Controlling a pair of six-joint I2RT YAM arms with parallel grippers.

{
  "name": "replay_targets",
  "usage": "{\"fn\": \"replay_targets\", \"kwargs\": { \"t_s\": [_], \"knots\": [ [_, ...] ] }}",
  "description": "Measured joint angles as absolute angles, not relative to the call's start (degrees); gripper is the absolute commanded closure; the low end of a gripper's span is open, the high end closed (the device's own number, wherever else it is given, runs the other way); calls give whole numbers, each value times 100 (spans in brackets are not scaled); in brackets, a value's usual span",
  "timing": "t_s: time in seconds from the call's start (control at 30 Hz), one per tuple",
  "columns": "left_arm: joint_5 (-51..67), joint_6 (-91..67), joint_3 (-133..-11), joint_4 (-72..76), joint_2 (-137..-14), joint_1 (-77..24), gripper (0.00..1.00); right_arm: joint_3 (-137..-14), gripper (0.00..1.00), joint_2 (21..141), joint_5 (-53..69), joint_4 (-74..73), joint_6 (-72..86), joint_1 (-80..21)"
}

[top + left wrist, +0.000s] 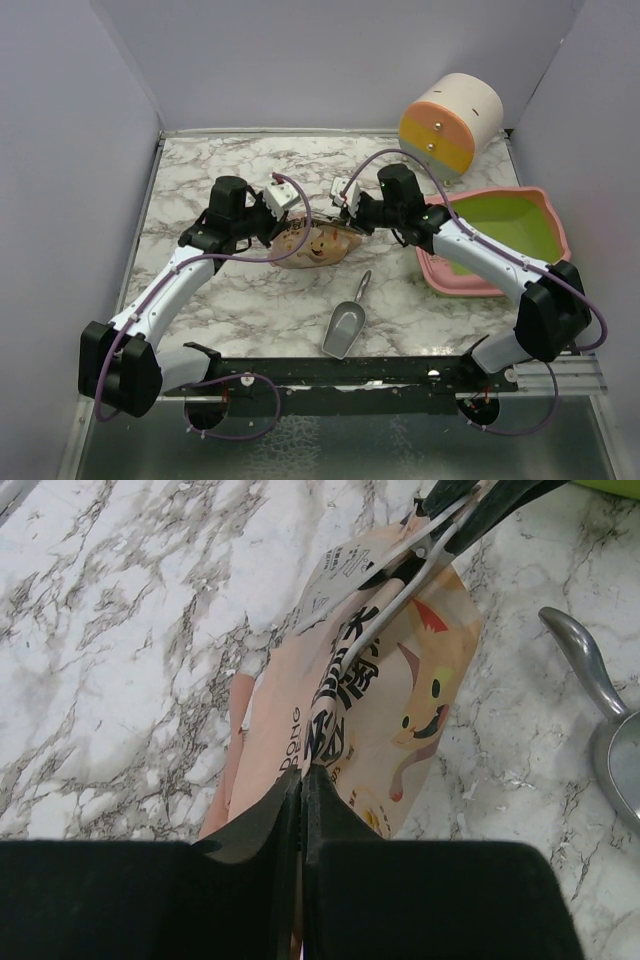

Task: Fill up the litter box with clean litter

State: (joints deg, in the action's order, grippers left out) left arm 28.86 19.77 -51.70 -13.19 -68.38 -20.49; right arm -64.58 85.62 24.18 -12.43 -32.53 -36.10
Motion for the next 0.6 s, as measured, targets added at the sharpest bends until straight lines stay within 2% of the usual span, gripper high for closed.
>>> {"fn": "replay_targets", "kwargs": {
  "t_s": [0.13,0.2,0.3,0.33,0.5,0.6],
  "knots": [
    [2845,1914,-5153,-1234,-6836,-2049,82,-6460,99,8503,2290,-1260,-3107,-3612],
    [2821,1859,-5144,-1164,-6805,-2049,73,-6466,99,8370,2102,-1291,-3002,-3616],
    [2753,1763,-5081,-1063,-6650,-2049,52,-6613,99,8147,1688,-1288,-2829,-3616],
    [2718,1726,-5061,-1026,-6578,-2049,49,-6740,99,8042,1463,-1275,-2759,-3616],
    [2200,1426,-4934,-558,-6058,-2043,46,-7227,99,7795,829,-1020,-2314,-3404],
    [1684,1199,-4801,-156,-5706,-2005,46,-8005,99,8235,711,-1055,-1758,-2753]
  ]
}}
